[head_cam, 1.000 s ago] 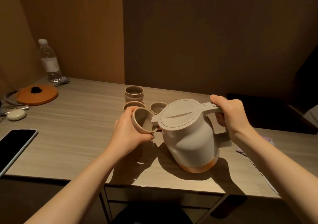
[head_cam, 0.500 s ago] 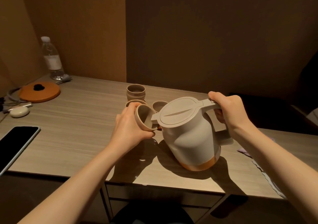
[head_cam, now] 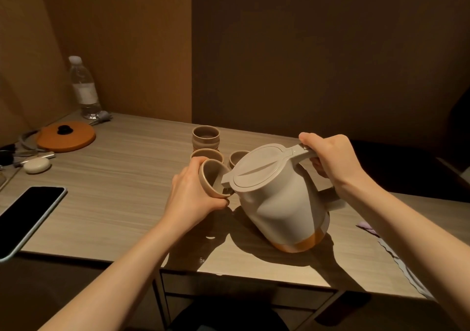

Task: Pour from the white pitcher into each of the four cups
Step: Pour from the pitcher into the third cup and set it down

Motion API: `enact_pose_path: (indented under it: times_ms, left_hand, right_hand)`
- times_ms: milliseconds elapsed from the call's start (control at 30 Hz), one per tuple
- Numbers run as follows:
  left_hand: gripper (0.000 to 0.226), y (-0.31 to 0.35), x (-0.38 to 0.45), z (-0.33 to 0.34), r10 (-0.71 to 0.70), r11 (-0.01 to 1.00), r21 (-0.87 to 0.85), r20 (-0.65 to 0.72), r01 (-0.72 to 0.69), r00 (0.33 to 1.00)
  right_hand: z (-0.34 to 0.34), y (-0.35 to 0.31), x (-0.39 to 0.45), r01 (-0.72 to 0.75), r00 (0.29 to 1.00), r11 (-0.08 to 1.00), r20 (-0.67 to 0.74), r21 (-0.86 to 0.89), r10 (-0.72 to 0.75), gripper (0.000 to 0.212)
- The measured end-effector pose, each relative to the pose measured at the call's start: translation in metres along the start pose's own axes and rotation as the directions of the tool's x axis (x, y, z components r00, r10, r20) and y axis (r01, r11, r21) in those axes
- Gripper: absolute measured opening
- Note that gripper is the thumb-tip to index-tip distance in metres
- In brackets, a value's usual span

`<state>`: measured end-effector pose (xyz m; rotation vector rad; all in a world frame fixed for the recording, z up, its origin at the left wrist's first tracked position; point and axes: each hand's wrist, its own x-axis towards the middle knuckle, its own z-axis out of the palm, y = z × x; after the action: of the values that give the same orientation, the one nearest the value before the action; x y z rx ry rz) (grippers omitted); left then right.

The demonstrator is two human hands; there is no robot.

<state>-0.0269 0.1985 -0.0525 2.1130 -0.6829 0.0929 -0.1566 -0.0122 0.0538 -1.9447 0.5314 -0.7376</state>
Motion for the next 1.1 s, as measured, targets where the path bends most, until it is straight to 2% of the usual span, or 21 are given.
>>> enact_pose_path:
  times_ms: [1100]
  left_hand:
    - [0.091,-0.01,-0.004,-0.002,-0.042,0.999,-0.024,0.012,0.043,0.999]
  right_hand:
    - [0.012,-0.004,0.006,0.088,0.996,0.988,0.037,-0.123,-0.084,0.054]
